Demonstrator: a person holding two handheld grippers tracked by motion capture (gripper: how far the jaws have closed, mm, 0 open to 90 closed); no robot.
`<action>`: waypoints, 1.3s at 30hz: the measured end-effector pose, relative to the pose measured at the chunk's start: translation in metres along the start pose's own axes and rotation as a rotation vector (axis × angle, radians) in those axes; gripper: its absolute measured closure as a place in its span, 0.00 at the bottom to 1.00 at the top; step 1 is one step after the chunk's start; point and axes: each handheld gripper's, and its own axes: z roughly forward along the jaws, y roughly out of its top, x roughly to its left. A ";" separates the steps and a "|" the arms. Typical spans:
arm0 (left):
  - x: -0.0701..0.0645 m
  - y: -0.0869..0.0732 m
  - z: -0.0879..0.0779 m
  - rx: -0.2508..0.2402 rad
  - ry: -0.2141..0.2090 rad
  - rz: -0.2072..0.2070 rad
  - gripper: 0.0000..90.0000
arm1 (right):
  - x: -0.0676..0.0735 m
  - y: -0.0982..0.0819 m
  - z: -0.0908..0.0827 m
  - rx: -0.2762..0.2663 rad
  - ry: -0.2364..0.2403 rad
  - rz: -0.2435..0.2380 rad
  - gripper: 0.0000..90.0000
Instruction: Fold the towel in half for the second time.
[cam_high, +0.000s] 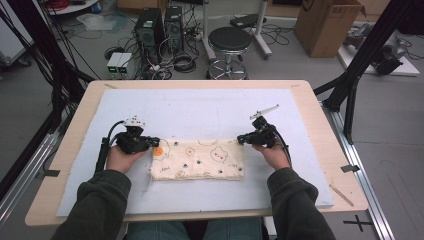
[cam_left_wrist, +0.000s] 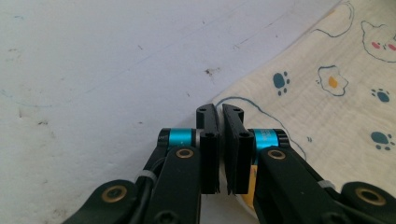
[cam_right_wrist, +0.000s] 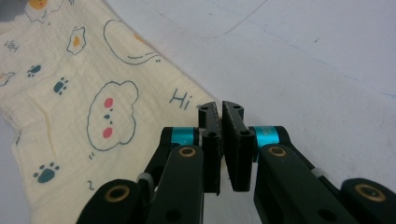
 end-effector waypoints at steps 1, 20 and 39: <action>0.000 0.000 0.000 -0.002 0.003 -0.007 0.95 | 0.000 0.000 0.000 0.001 0.001 0.003 0.96; -0.009 0.001 -0.019 -0.066 -0.007 0.033 0.95 | 0.012 0.005 -0.014 -0.064 0.030 -0.031 0.96; -0.018 -0.015 -0.028 -0.086 -0.015 0.082 0.94 | 0.024 -0.005 -0.021 -0.062 0.053 -0.075 0.96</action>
